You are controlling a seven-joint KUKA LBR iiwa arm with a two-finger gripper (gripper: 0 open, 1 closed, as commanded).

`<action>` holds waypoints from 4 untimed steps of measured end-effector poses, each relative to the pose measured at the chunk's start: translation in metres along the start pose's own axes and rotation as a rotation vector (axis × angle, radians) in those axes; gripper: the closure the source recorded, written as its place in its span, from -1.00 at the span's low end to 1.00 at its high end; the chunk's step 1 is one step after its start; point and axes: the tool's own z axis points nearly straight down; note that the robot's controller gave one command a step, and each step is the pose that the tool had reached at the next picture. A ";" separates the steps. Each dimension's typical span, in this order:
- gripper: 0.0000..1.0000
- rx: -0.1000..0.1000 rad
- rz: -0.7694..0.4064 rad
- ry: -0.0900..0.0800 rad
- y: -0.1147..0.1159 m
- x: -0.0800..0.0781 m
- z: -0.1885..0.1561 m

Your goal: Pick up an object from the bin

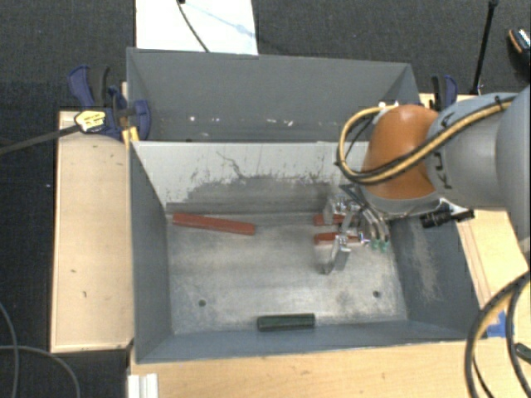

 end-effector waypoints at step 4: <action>1.00 0.002 -0.672 -0.013 0.017 0.025 -0.124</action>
Offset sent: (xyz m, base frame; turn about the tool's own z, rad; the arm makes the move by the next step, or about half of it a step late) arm -0.0073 -0.0261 0.0027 -0.5187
